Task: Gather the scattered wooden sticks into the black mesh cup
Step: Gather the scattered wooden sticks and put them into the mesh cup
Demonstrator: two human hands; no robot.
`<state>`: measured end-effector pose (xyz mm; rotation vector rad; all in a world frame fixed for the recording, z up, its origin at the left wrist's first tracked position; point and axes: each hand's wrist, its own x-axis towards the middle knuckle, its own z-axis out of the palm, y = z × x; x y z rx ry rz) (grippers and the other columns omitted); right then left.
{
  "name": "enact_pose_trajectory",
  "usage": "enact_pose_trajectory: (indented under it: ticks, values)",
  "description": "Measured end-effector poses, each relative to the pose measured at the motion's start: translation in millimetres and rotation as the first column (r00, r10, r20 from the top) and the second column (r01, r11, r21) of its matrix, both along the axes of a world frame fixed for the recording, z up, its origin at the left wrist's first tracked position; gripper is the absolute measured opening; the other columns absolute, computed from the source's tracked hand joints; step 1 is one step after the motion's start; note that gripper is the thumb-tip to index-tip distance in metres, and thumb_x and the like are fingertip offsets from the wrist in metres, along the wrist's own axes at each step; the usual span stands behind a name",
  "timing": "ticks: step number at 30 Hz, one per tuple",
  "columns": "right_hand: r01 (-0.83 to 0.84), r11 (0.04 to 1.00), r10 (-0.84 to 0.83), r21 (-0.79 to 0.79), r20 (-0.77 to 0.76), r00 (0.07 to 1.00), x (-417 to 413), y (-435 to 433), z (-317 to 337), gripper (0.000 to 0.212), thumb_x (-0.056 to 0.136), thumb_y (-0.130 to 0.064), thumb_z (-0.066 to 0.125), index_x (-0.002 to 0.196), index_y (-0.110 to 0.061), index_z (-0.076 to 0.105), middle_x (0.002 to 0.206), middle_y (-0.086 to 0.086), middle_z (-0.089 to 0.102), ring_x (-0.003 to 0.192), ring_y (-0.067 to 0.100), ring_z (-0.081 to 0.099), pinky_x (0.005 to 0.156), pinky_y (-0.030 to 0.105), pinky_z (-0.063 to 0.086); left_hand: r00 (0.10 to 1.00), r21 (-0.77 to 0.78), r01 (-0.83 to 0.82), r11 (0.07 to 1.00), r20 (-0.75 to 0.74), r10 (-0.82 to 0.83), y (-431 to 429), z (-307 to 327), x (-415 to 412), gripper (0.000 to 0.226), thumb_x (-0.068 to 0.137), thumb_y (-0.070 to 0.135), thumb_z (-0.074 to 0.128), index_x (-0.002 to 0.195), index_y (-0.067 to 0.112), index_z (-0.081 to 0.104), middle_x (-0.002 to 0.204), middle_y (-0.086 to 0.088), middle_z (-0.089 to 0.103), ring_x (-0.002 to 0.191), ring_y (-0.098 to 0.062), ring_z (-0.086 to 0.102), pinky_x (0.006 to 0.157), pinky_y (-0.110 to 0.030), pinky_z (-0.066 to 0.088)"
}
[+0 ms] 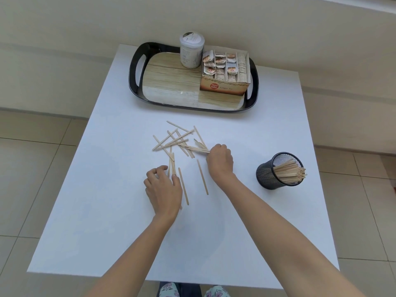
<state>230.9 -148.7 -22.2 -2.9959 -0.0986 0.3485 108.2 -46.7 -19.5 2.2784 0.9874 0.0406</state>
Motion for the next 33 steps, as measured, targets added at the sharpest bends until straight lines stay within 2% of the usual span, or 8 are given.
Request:
enact_pose_trajectory:
  ticks: [4,9,15,22,24,26,31,33]
  values:
    - [0.007,1.000,-0.007,0.017,-0.011,1.000,-9.4,-6.8,0.2,0.026,0.091,0.007,0.042,0.117,0.002,0.042,0.117,0.016,0.052,0.105,0.027,0.055,0.078,0.030,0.045,1.000,-0.041,-0.019,0.999,0.024,0.020,-1.3,0.5,0.9,0.031,0.095,0.021,0.051,0.124,0.012,0.052,0.126,-0.011,0.045,0.116,-0.032,0.041,0.096,-0.041,0.035]
    - [0.293,0.877,-0.183,0.382,-0.299,0.937,-16.4,-20.7,7.0,0.025,0.092,0.005,0.023,0.111,-0.009,0.032,0.100,0.010,0.047,0.078,0.021,0.046,0.065,0.030,0.038,0.986,-0.116,0.015,0.993,0.165,0.005,-4.5,2.6,2.8,0.027,0.096,0.018,0.049,0.122,0.015,0.053,0.125,-0.003,0.048,0.116,-0.024,0.041,0.095,-0.032,0.029]
    - [0.234,0.765,-0.145,0.600,-0.194,0.970,-49.7,-30.5,0.4,0.032,0.090,0.011,0.028,0.110,-0.007,0.046,0.094,0.006,0.051,0.078,0.019,0.046,0.055,0.019,0.033,0.951,-0.407,0.233,0.883,0.287,-0.118,-15.9,15.3,17.0,0.033,0.099,0.014,0.042,0.130,0.017,0.051,0.124,0.004,0.058,0.105,-0.007,0.053,0.090,-0.023,0.041]
    - [0.114,0.458,-0.182,0.882,-0.033,0.983,-78.2,-15.6,7.1,0.020,0.099,-0.010,0.042,0.087,-0.026,0.045,0.082,-0.012,0.056,0.073,0.003,0.052,0.065,0.012,0.040,0.880,-0.520,0.449,0.727,0.400,-0.257,-39.3,28.0,24.8,0.035,0.103,0.015,0.039,0.136,0.019,0.051,0.132,0.010,0.058,0.119,0.003,0.051,0.092,-0.003,0.036]
    - [0.203,0.285,-0.168,0.937,-0.159,0.973,-81.9,-13.2,7.4,0.018,0.100,-0.027,0.040,0.085,-0.026,0.050,0.083,-0.015,0.058,0.077,0.003,0.055,0.067,0.014,0.045,0.850,-0.506,0.485,0.713,0.463,-0.249,-46.4,30.4,22.2,0.034,0.103,0.011,0.039,0.135,0.017,0.050,0.135,0.013,0.054,0.125,0.005,0.047,0.100,-0.010,0.036]
    - [0.303,0.160,-0.139,0.939,-0.283,0.949,-84.2,-12.5,0.5,0.047,0.094,-0.052,0.034,0.097,-0.009,0.053,0.086,-0.007,0.059,0.082,0.006,0.058,0.071,0.019,0.049,0.819,-0.458,0.517,0.723,0.510,-0.262,-51.3,29.7,18.4,0.034,0.102,0.006,0.038,0.132,0.016,0.052,0.135,0.011,0.053,0.128,0.003,0.044,0.106,-0.016,0.035]
    - [0.300,0.320,-0.114,0.899,-0.278,0.954,-92.5,-18.8,-21.2,0.056,0.100,-0.053,0.029,0.103,-0.002,0.053,0.095,0.000,0.055,0.091,0.007,0.058,0.077,0.018,0.049,0.827,-0.460,0.523,0.717,0.476,-0.298,-56.3,21.2,11.3,0.035,0.102,0.004,0.039,0.131,0.015,0.053,0.137,0.009,0.051,0.130,-0.005,0.043,0.111,-0.026,0.034]
    - [0.366,0.287,-0.119,0.885,-0.346,0.931,-93.8,-21.3,-23.5,0.049,0.102,-0.050,0.030,0.101,-0.009,0.057,0.094,0.001,0.056,0.090,0.008,0.059,0.074,0.017,0.050,0.831,-0.470,0.530,0.706,0.452,-0.323,-57.3,17.7,9.1,0.035,0.102,0.006,0.038,0.132,0.016,0.053,0.137,0.008,0.051,0.129,-0.007,0.045,0.111,-0.030,0.035]
